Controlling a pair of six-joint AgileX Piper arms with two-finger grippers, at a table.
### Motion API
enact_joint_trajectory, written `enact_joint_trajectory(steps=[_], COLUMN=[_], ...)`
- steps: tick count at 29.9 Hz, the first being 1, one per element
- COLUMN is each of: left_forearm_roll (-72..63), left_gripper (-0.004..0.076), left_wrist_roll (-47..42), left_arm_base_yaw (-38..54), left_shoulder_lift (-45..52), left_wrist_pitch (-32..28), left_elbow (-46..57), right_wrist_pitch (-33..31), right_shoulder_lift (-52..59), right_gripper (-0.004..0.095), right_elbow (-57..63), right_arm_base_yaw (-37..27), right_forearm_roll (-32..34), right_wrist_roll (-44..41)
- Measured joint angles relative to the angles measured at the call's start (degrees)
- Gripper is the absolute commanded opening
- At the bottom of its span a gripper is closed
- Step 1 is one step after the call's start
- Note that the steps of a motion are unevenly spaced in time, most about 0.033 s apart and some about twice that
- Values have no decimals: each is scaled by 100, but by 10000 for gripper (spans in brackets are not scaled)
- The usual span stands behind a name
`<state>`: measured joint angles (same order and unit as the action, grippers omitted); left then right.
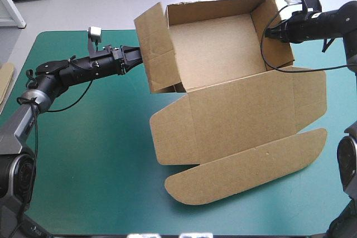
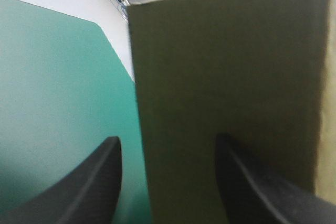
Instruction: Fold the box
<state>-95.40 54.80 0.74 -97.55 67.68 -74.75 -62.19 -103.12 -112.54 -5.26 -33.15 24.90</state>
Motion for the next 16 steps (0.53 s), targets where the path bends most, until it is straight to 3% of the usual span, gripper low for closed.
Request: enact_joint_trajectory(steps=[11,16], left_forearm_roll=[-2,650], left_gripper=[452,452], left_wrist_roll=[-176,-808], left_arm_base_yaw=[-338,-531], left_shoulder_lift=[64,84], left_wrist_pitch=[29,-17], left_elbow=[-610,-1281], right_wrist_pitch=[85,85], right_shoulder_lift=[-56,-109], right_gripper=[-16,-11], right_elbow=[0,0], right_arm_base_yaw=[8,8], right_forearm_roll=[5,24], right_wrist_roll=[-84,-171])
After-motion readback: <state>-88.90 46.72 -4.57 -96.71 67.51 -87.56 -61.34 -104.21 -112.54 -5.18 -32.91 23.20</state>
